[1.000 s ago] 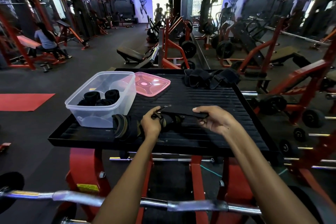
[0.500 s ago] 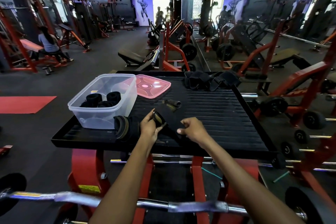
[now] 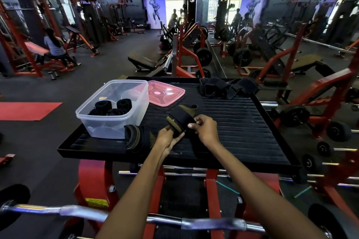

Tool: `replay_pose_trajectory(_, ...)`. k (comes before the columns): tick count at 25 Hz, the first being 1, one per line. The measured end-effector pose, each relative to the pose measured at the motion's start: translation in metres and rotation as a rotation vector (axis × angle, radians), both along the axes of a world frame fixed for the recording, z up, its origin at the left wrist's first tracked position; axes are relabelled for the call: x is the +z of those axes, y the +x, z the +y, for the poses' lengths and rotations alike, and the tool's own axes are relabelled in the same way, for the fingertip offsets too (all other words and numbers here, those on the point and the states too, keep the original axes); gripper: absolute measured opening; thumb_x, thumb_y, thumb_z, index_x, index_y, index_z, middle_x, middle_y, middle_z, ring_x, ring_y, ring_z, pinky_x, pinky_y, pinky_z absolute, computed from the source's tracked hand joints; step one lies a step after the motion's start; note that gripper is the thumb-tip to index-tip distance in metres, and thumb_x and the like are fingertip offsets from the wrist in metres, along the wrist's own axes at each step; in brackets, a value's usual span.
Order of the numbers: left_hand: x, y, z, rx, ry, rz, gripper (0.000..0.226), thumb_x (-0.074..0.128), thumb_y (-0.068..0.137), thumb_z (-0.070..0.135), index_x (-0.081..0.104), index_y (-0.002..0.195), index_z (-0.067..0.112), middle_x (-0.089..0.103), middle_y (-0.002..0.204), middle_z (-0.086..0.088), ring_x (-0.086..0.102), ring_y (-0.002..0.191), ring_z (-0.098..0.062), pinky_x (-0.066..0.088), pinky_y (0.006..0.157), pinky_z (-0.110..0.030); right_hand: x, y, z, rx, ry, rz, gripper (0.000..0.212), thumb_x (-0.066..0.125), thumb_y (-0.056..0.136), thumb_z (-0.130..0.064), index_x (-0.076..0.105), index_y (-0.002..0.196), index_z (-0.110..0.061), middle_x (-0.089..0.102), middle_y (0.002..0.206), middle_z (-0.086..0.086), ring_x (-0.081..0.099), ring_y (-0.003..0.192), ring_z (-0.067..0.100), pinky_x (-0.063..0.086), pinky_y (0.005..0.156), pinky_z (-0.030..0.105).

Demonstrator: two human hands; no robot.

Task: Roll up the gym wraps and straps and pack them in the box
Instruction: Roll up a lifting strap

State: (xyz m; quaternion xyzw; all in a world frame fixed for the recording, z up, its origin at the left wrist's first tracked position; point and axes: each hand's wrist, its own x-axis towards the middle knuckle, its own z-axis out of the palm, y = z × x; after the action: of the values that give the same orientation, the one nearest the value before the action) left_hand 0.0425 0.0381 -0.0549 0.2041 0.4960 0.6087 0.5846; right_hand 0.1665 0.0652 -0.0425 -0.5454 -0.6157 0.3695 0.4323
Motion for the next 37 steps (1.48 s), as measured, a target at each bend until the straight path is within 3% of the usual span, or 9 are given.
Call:
replay_pose_trajectory(6, 0.001, 0.0, 0.002, -0.018, 0.0, -0.01, 0.042, 0.02, 0.093, -0.015, 0.047, 0.124, -0.005, 0.057, 0.103, -0.022, 0.064, 0.07, -0.021, 0.056, 0.057, -0.02, -0.004, 0.0, 0.005, -0.017, 0.062, 0.088, 0.028, 0.073, 0.075, -0.002, 0.052, 0.067, -0.019, 0.056, 0.069, 0.001, 0.048, 0.059, 0.009, 0.042, 0.057, 0.018)
replay_pose_trajectory(8, -0.005, -0.001, 0.004, 0.025, 0.033, 0.125, 0.039, 0.026, 0.092, -0.015, 0.051, 0.121, -0.007, 0.056, 0.106, -0.019, 0.059, 0.077, -0.019, 0.056, 0.061, -0.021, -0.011, -0.006, 0.002, -0.017, -0.01, 0.122, 0.012, 0.062, 0.088, -0.012, 0.061, 0.077, -0.009, 0.066, 0.077, 0.008, 0.061, 0.068, 0.017, 0.053, 0.067, 0.03)
replay_pose_trajectory(11, -0.012, -0.005, 0.008, 0.091, 0.124, 0.417, 0.043, 0.035, 0.086, -0.015, 0.064, 0.106, 0.007, 0.064, 0.101, -0.015, 0.059, 0.087, -0.021, 0.052, 0.081, -0.035, -0.009, -0.013, -0.002, 0.034, -0.15, 0.166, 0.055, 0.047, 0.091, -0.053, 0.067, 0.089, -0.001, 0.071, 0.089, 0.012, 0.067, 0.084, 0.024, 0.055, 0.081, 0.041)
replay_pose_trajectory(16, 0.001, 0.001, -0.012, 0.027, 0.153, 0.98, 0.038, 0.047, 0.087, 0.002, 0.064, 0.119, 0.017, 0.071, 0.097, -0.014, 0.064, 0.091, -0.025, 0.043, 0.076, -0.025, 0.001, -0.018, 0.001, 0.084, -0.244, 0.467, 0.024, 0.073, 0.077, -0.034, 0.068, 0.086, -0.012, 0.071, 0.081, 0.005, 0.067, 0.074, 0.017, 0.054, 0.069, 0.029)
replay_pose_trajectory(20, 0.003, -0.011, -0.043, 0.133, 0.105, 1.348, 0.036, 0.051, 0.09, 0.018, 0.058, 0.126, 0.017, 0.067, 0.109, -0.014, 0.061, 0.104, -0.031, 0.049, 0.085, -0.036, -0.003, -0.026, 0.0, 0.111, -0.329, 0.509, 0.015, 0.063, 0.083, -0.025, 0.065, 0.073, -0.014, 0.065, 0.061, -0.002, 0.058, 0.06, 0.015, 0.047, 0.061, 0.028)
replay_pose_trajectory(24, -0.004, -0.034, -0.067, 0.347, 0.336, 1.518, 0.034, 0.052, 0.087, 0.012, 0.06, 0.121, 0.015, 0.061, 0.118, -0.005, 0.054, 0.108, -0.024, 0.044, 0.095, -0.04, -0.005, -0.05, -0.002, 0.161, -0.468, 0.749, 0.016, 0.052, 0.089, -0.023, 0.063, 0.081, -0.015, 0.065, 0.077, 0.004, 0.061, 0.071, 0.017, 0.048, 0.067, 0.031)
replay_pose_trajectory(28, -0.012, -0.055, -0.077, 0.704, 0.069, 1.357, 0.055, 0.065, 0.083, 0.027, 0.044, 0.133, 0.016, 0.038, 0.139, -0.009, 0.037, 0.126, -0.03, 0.032, 0.105, -0.045, -0.003, -0.077, 0.002, 0.143, 0.0, 0.394, 0.013, 0.06, 0.088, -0.012, 0.065, 0.076, -0.01, 0.057, 0.065, -0.007, 0.053, 0.058, -0.003, 0.042, 0.065, 0.019)
replay_pose_trajectory(32, -0.015, -0.069, -0.073, 0.493, 0.039, 1.132, 0.056, 0.061, 0.089, 0.027, 0.04, 0.137, 0.007, 0.042, 0.138, -0.01, 0.042, 0.13, -0.028, 0.037, 0.106, -0.039, -0.017, -0.093, 0.004, 0.395, 0.214, -0.05, 0.048, 0.066, 0.085, -0.009, 0.049, 0.129, 0.0, 0.044, 0.114, 0.006, 0.048, 0.103, 0.009, 0.031, 0.08, -0.005)
replay_pose_trajectory(37, -0.018, -0.077, -0.076, 0.417, 0.01, 1.242, 0.056, 0.052, 0.094, 0.03, 0.034, 0.143, 0.008, 0.035, 0.147, -0.01, 0.036, 0.134, -0.027, 0.032, 0.108, -0.039, -0.022, -0.098, 0.001, 0.462, 0.278, -0.207, 0.063, 0.068, 0.083, -0.013, 0.038, 0.137, 0.0, 0.041, 0.13, 0.013, 0.044, 0.119, 0.02, 0.028, 0.099, 0.013)
